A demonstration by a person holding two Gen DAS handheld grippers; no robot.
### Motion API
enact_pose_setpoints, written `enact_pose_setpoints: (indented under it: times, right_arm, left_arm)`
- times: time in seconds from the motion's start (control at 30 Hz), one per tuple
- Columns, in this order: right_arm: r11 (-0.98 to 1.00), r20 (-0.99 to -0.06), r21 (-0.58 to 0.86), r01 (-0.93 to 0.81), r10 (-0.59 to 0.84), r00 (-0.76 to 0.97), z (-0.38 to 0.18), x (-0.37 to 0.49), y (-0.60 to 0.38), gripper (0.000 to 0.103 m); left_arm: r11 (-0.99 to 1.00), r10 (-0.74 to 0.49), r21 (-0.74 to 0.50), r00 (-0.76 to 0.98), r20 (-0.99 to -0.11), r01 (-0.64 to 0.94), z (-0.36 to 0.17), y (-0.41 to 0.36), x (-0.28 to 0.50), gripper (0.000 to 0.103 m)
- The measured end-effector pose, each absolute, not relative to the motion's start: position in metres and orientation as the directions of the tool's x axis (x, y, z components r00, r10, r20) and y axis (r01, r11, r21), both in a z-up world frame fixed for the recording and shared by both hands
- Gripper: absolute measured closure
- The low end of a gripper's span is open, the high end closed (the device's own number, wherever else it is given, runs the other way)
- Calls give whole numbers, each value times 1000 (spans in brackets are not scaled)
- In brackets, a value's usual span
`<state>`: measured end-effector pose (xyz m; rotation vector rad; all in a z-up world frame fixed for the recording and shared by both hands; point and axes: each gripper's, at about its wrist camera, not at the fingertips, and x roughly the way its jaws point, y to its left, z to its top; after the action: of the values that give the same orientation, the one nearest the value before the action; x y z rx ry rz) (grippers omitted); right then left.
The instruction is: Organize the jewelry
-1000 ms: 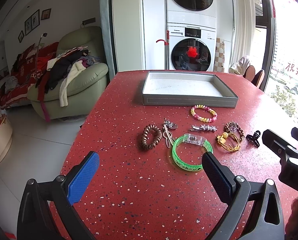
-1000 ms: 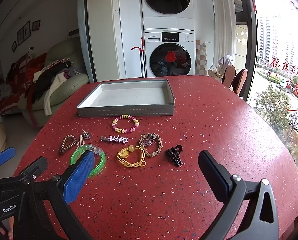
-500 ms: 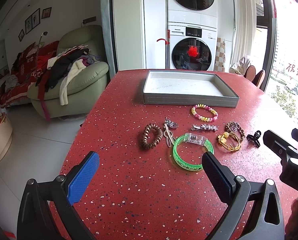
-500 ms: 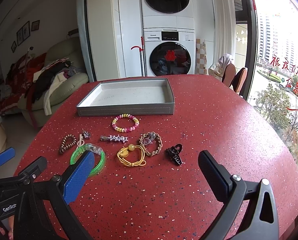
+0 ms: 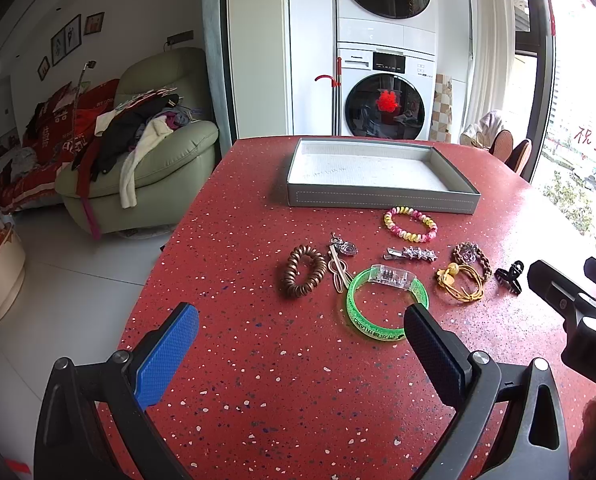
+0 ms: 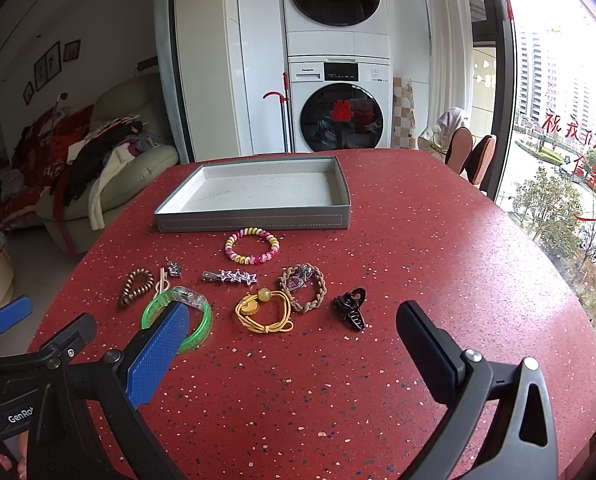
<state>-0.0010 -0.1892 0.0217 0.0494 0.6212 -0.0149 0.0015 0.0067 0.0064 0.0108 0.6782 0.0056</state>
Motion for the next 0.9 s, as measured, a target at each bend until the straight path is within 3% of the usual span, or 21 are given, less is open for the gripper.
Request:
enact_pose_setpoints:
  times: [0.9]
  right_arm:
    - [995,-640,60,74,-19,768,14,9,-215,0]
  left_arm:
    - [1000,-5,5,741,-672,11,-4,14,21,0]
